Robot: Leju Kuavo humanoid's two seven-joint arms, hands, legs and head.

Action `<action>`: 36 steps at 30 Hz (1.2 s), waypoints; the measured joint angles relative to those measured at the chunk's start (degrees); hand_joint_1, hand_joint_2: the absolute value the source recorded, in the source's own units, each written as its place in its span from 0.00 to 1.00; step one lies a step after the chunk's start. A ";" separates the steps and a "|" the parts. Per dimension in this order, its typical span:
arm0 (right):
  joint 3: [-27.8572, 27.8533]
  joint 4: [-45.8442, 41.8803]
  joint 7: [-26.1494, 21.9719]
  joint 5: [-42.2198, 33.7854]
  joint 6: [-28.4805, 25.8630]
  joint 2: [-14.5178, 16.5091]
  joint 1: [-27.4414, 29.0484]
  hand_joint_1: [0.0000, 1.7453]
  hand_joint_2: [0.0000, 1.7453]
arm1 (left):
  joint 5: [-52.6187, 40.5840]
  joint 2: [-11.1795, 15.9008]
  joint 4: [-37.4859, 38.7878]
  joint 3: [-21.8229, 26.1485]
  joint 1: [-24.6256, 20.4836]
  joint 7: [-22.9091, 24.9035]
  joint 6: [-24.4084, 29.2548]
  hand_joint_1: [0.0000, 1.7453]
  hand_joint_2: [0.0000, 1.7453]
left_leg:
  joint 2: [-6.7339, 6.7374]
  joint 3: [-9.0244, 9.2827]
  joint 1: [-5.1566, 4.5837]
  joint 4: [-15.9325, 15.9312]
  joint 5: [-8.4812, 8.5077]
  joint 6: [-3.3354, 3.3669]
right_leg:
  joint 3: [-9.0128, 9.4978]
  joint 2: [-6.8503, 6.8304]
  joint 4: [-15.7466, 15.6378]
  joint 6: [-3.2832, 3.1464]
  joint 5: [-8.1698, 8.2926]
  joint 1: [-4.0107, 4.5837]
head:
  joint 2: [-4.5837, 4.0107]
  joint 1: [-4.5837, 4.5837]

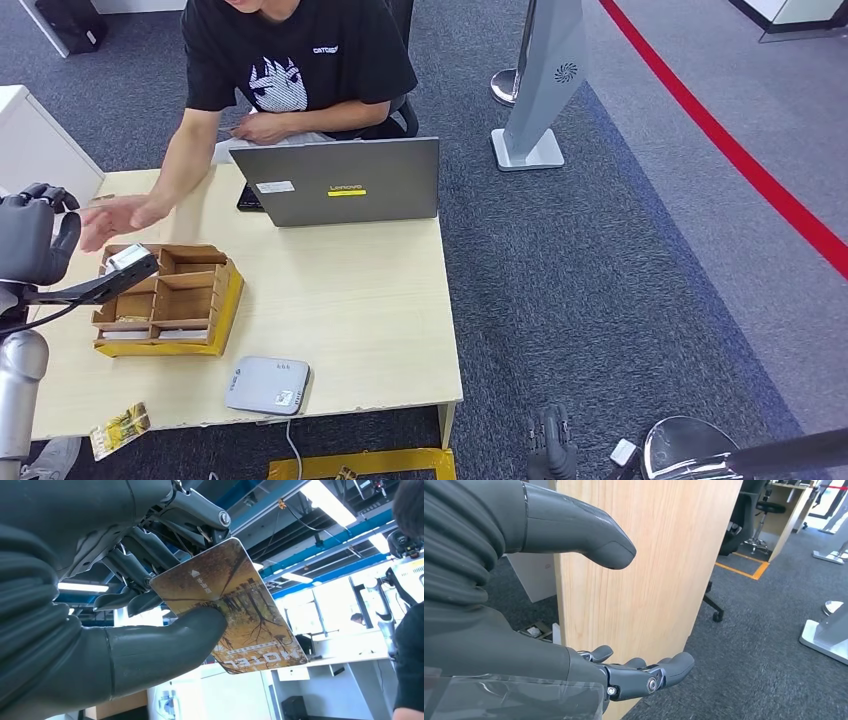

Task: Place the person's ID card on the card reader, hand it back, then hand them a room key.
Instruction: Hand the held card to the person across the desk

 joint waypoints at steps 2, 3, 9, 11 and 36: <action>0.13 0.03 0.00 -0.08 0.00 0.00 0.00 0.00 1.00 | -0.05 0.01 -0.21 0.00 0.00 0.00 0.02 1.00 1.00 | 0.01 0.00 0.00 0.00 0.00 0.00 | 0.00 0.00 0.00 0.00 0.00 0.00 | 0.00 0.00; 0.17 0.04 0.00 -0.09 0.00 0.00 0.00 0.00 1.00 | -0.08 0.05 -0.31 0.00 -0.01 0.00 0.03 1.00 1.00 | 0.01 0.00 0.00 0.00 0.00 0.00 | -0.01 0.00 0.00 0.00 0.00 0.00 | 0.00 0.00; 0.50 0.13 0.00 -0.10 0.00 0.00 0.00 0.00 1.00 | -0.11 0.17 -0.63 -0.01 -0.13 0.00 0.04 1.00 1.00 | 0.01 0.00 0.00 0.00 0.00 0.00 | 0.00 0.00 0.00 0.00 0.00 0.00 | 0.00 0.00; 0.61 0.14 0.00 -0.10 0.00 0.01 -0.01 0.00 1.00 | -0.11 0.19 -0.73 -0.01 -0.30 0.00 0.04 1.00 1.00 | 0.02 0.00 0.00 0.00 0.00 0.00 | -0.01 0.02 0.00 0.00 0.00 0.00 | 0.00 0.00; 0.70 0.27 -0.02 -0.34 -0.07 0.04 0.01 0.00 1.00 | -0.70 0.04 -1.76 0.00 0.09 0.94 0.37 0.00 1.00 | 0.40 -0.02 0.00 0.01 -0.19 -0.07 | -0.13 0.43 0.00 0.02 -0.02 0.00 | 0.00 0.00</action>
